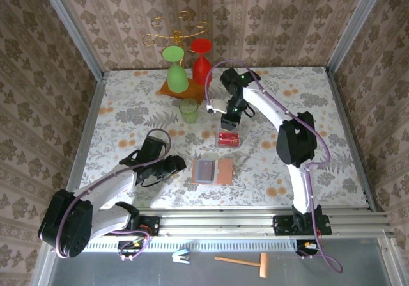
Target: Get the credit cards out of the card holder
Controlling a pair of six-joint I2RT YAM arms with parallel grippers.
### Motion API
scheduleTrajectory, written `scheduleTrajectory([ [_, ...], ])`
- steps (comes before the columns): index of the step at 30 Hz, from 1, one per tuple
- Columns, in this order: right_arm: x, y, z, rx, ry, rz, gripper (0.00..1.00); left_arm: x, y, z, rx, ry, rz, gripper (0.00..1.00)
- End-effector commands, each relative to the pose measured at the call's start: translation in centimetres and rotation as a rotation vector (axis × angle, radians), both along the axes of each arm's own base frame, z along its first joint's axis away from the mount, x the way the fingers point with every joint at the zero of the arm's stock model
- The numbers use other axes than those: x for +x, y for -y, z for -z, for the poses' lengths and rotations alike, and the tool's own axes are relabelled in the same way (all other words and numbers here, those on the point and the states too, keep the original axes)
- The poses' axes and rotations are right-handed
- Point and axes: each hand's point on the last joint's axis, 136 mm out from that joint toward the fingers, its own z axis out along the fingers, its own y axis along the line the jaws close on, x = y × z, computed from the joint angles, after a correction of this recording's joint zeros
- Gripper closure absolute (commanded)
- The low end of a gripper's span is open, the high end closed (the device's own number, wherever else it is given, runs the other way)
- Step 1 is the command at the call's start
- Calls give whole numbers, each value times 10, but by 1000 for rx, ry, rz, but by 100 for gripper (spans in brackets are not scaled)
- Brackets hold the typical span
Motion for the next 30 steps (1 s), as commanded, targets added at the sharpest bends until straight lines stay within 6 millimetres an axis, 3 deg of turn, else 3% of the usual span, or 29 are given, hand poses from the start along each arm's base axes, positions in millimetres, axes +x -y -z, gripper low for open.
scheduleTrajectory([
  [1, 1, -7, -18, 95, 33, 127, 71, 7, 11, -7, -29, 30, 26, 54],
  [8, -6, -9, -34, 273, 59, 458, 71, 13, 30, -9, -54, 46, 72, 54],
  [14, -20, -11, -30, 423, -25, 801, 76, 14, 43, -8, -64, 46, 96, 55],
  [23, -77, -29, -4, 460, -256, 1085, 90, 9, 55, -2, -67, 29, 129, 58],
  [30, -113, -45, 19, 399, -389, 1097, 96, 1, 62, 6, -74, 1, 144, 59],
])
